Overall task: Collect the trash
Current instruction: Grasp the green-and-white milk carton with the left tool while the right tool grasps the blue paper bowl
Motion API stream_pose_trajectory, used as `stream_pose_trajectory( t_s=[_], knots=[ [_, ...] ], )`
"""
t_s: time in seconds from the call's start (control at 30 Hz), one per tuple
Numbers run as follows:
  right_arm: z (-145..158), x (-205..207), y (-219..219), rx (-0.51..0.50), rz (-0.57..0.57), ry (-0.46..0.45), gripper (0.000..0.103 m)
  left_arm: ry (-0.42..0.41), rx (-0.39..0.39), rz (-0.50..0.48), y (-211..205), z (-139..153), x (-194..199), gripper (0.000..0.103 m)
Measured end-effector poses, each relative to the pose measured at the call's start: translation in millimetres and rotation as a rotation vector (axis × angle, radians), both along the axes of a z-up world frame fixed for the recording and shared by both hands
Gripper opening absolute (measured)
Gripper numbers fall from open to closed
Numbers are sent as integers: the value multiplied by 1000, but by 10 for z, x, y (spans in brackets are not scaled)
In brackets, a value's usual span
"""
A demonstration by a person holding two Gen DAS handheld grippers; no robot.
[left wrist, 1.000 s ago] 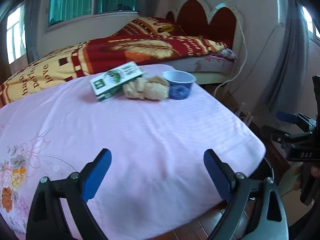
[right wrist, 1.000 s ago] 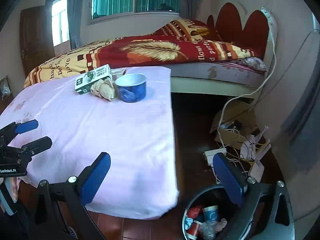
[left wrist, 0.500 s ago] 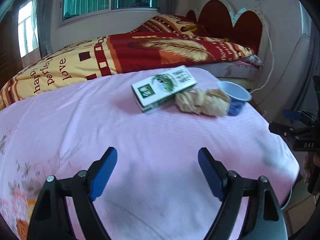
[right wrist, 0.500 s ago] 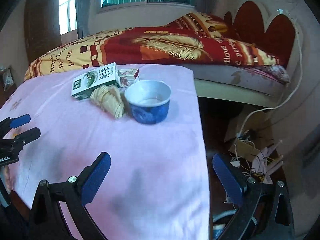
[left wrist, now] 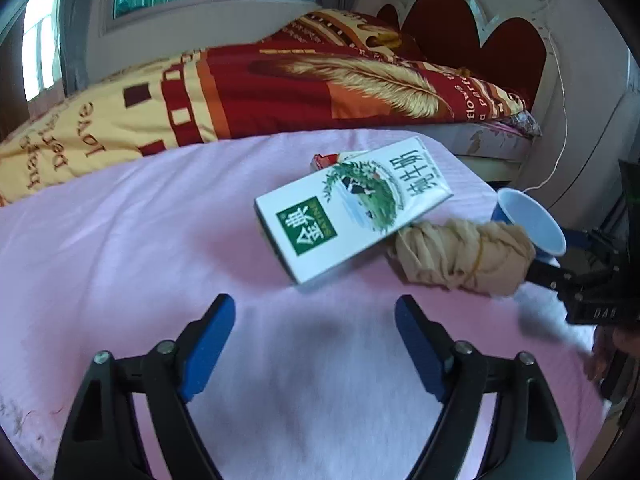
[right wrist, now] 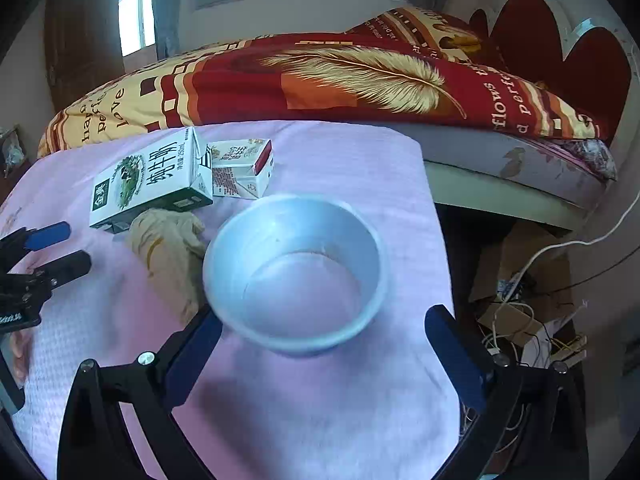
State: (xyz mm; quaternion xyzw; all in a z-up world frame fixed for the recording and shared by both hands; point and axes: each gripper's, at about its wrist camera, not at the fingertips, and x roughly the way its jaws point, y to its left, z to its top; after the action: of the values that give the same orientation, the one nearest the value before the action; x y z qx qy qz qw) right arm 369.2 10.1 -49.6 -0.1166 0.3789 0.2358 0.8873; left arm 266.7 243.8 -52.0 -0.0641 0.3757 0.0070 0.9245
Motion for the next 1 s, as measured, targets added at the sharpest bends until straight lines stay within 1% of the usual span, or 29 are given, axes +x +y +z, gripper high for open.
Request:
stream_pose_trajectory(
  t_s=[0.1, 0.13, 0.2, 0.27, 0.37, 0.4, 0.43, 0.53, 0.6, 0.7, 0.77, 0.83, 0.87, 0.9, 0.93, 1.0],
  knots=[
    [0, 47, 28, 8, 10, -7, 97, -2, -10, -6, 14, 13, 114, 78],
    [13, 60, 30, 15, 12, -9, 94, -2, -13, -8, 19, 14, 143, 78],
    [30, 87, 37, 30, 23, -2, 77, 0, -42, -19, 21, 11, 192, 77],
    [35, 87, 29, 33, 27, 2, 76, -7, -94, -62, -31, 10, 200, 77],
    [37, 49, -5, 41, 31, 3, 76, -24, -100, -116, -148, 50, 135, 76],
    [42, 41, -19, 42, 32, 2, 76, -41, -72, -136, -208, 88, 74, 77],
    [49, 33, -31, 42, 30, 0, 76, -48, -16, -131, -251, 115, 52, 76],
    [59, 47, -45, 41, 24, 4, 76, -61, 108, -111, -264, 159, 79, 76],
    [55, 97, -24, 23, 8, 6, 76, -57, 142, -103, -196, 157, 154, 77],
    [42, 164, 23, 9, 7, 6, 77, -29, 160, -121, -102, 129, 320, 77],
    [35, 212, 52, 2, 6, 9, 77, -36, 166, -159, -97, 127, 403, 77],
    [41, 244, 62, 15, 10, 12, 77, -18, 204, -200, -149, 78, 509, 77],
    [39, 251, 68, 24, 11, 18, 77, -17, 208, -213, -160, 61, 524, 77],
    [38, 260, 72, 30, 12, 25, 77, -14, 199, -233, -169, 34, 557, 77],
    [42, 252, 74, 37, 16, 24, 77, -7, 175, -247, -170, 22, 561, 74],
    [42, 213, 80, 50, 28, 28, 76, 1, 128, -243, -162, 33, 494, 68]
  ],
)
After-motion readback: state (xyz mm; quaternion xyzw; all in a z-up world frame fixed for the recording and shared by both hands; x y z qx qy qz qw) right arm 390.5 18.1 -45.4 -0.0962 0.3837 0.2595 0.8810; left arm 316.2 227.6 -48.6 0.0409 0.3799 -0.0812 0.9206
